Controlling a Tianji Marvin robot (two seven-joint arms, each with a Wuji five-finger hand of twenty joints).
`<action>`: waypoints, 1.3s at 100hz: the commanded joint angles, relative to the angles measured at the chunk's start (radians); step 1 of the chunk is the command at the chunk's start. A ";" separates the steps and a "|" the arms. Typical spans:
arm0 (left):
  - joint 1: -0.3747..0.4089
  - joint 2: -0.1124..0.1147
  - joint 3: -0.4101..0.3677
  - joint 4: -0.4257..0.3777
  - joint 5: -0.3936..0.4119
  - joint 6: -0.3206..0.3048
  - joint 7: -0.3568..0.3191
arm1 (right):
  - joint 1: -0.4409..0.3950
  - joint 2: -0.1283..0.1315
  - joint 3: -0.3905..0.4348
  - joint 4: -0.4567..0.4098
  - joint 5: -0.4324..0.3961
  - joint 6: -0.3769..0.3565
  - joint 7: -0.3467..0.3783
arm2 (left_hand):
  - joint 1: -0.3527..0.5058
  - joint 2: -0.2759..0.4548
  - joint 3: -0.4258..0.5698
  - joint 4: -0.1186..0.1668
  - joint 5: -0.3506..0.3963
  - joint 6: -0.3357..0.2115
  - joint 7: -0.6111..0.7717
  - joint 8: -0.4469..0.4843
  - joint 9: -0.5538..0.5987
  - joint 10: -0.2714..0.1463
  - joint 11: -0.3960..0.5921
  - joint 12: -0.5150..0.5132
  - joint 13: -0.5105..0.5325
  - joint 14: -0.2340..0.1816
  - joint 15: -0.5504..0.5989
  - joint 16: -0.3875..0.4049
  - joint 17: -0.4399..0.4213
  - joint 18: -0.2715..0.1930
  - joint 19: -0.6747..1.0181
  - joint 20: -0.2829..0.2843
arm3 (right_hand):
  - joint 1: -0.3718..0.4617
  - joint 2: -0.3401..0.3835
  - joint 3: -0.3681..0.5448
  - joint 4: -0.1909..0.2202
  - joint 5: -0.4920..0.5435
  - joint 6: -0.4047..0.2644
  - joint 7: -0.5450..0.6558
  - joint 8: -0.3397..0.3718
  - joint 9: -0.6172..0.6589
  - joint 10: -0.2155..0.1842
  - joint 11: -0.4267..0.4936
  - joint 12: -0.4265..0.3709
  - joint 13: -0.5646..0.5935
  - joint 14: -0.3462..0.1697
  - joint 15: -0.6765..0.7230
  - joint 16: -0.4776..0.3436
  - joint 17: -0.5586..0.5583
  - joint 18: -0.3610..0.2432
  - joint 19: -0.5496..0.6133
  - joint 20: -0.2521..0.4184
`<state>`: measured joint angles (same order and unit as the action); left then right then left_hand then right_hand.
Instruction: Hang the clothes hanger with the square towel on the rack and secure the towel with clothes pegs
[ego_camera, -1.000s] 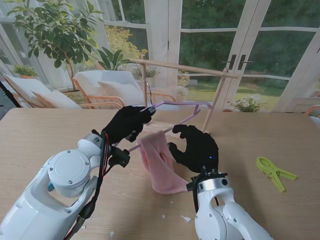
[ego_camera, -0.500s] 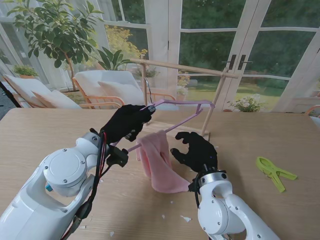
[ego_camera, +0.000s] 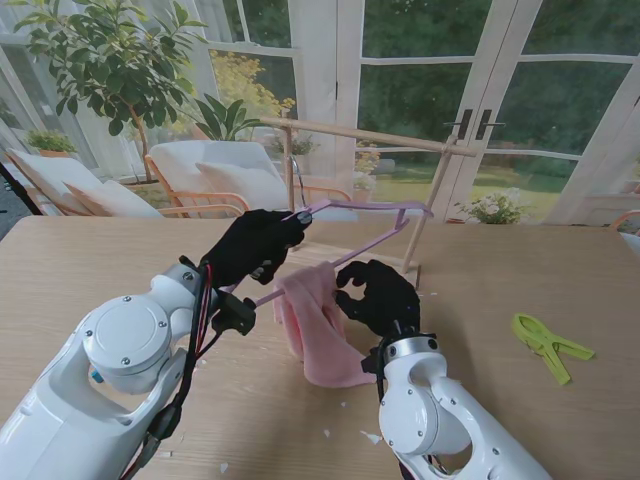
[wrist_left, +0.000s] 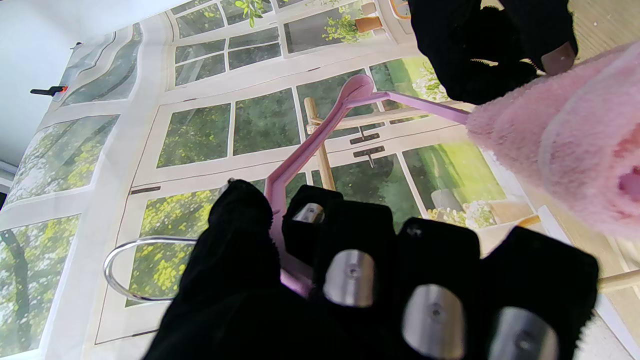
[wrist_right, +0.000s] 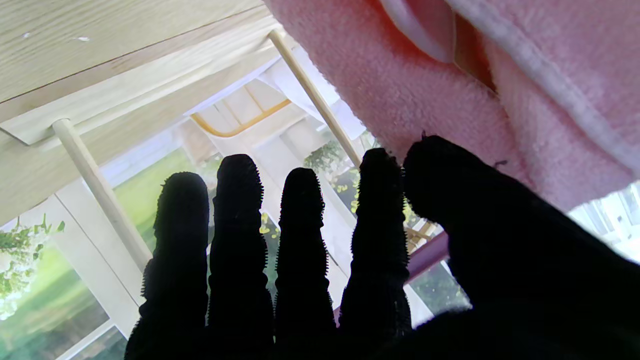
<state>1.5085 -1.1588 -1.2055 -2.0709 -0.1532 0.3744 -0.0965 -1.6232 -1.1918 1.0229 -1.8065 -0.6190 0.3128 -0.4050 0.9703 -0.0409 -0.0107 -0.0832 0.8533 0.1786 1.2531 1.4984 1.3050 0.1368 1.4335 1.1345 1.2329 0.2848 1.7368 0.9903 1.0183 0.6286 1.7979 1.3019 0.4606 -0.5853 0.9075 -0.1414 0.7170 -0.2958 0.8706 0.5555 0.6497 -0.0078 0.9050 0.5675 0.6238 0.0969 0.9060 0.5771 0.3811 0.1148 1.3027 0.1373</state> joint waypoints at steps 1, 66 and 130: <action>0.001 -0.004 0.002 -0.012 -0.003 0.006 -0.011 | -0.005 -0.016 -0.004 -0.003 0.002 -0.012 0.007 | 0.033 0.014 0.009 0.030 0.052 0.050 0.023 0.049 0.042 -0.043 0.021 0.015 0.029 0.000 0.134 0.044 0.013 0.044 0.296 0.032 | 0.050 -0.032 0.029 -0.044 0.075 -0.073 0.077 0.002 0.035 -0.032 0.029 0.014 0.031 -0.015 0.023 0.011 0.007 -0.010 0.025 0.594; -0.008 -0.005 0.029 0.011 0.065 -0.005 0.008 | -0.082 -0.022 0.015 -0.094 0.001 -0.056 -0.050 | 0.033 0.014 0.009 0.030 0.052 0.051 0.023 0.049 0.042 -0.043 0.021 0.015 0.029 -0.002 0.134 0.043 0.014 0.041 0.296 0.031 | -0.023 -0.083 0.379 0.177 -0.071 0.221 0.379 0.515 0.082 0.030 0.204 0.154 0.186 -0.008 0.213 0.068 0.132 0.000 0.169 0.578; 0.007 -0.007 0.023 0.009 0.076 -0.011 0.024 | -0.098 -0.017 0.034 -0.114 -0.043 0.041 -0.034 | 0.031 0.014 0.010 0.030 0.053 0.049 0.022 0.051 0.042 -0.044 0.020 0.014 0.029 -0.003 0.134 0.043 0.014 0.041 0.296 0.031 | -0.149 0.114 0.044 0.118 -0.099 0.340 -0.144 0.212 0.024 0.114 0.168 0.135 0.135 0.011 0.235 0.096 0.128 0.002 0.195 0.556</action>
<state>1.5109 -1.1613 -1.1770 -2.0414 -0.0690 0.3584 -0.0574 -1.7175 -1.2078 1.0572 -1.9371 -0.6676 0.3444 -0.4574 0.9703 -0.0410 -0.0107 -0.0832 0.8536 0.1786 1.2531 1.4984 1.3050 0.1368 1.4336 1.1345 1.2329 0.2848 1.7368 0.9903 1.0182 0.6289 1.7980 1.3019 0.3510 -0.4987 0.9747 -0.0417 0.6064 0.0108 0.8178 0.7847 0.7022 0.0880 1.0812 0.7092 0.7783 0.0936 1.1501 0.6646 0.5192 0.1187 1.4981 0.1373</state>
